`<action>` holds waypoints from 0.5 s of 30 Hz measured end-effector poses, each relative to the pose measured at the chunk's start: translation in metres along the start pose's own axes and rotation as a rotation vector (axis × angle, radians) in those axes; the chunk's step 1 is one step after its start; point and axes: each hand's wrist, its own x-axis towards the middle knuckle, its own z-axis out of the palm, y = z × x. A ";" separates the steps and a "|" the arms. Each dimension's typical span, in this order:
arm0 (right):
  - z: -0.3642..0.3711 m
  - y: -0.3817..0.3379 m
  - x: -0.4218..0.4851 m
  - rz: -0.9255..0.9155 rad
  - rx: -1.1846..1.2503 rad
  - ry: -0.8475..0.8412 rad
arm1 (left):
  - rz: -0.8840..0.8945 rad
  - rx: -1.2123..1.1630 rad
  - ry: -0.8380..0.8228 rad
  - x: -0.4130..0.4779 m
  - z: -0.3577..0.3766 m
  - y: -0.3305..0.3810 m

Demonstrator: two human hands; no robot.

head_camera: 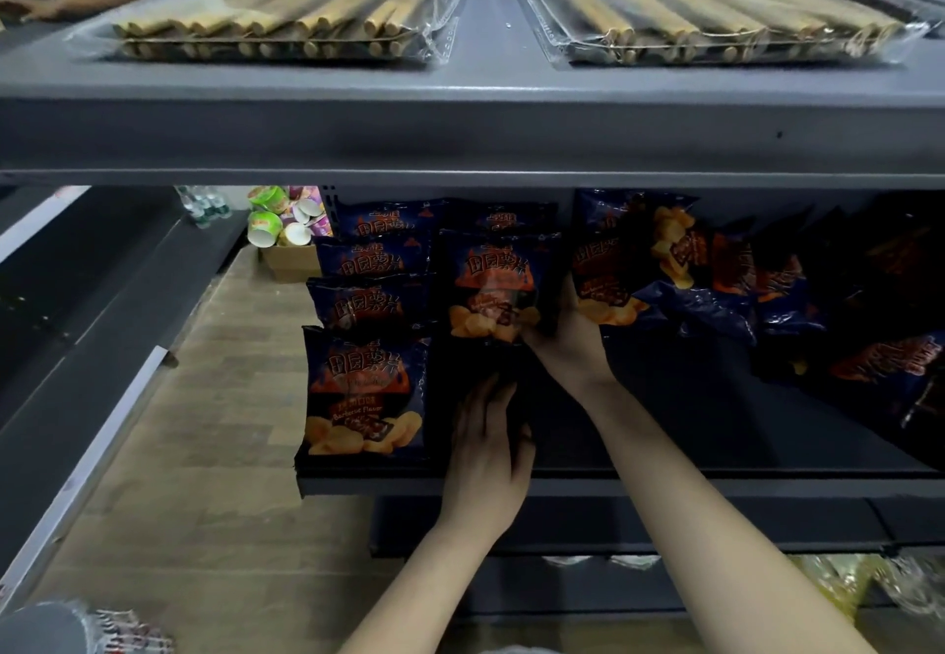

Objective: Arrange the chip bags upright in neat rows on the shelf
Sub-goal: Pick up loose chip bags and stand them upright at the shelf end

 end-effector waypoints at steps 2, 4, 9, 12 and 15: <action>-0.011 0.003 -0.010 -0.068 -0.010 0.055 | -0.015 -0.025 0.001 0.000 0.000 0.000; -0.027 0.008 -0.017 -0.159 -0.077 0.128 | -0.018 -0.045 0.007 0.000 0.001 0.001; -0.063 0.026 -0.024 -0.218 -0.500 0.197 | -0.050 -0.117 0.045 0.003 0.006 0.004; -0.072 0.043 -0.025 -0.139 -0.781 0.067 | -0.071 -0.194 0.009 0.007 0.011 0.013; -0.076 0.057 -0.030 -0.060 -0.851 0.082 | -0.078 -0.250 -0.031 0.010 0.016 0.024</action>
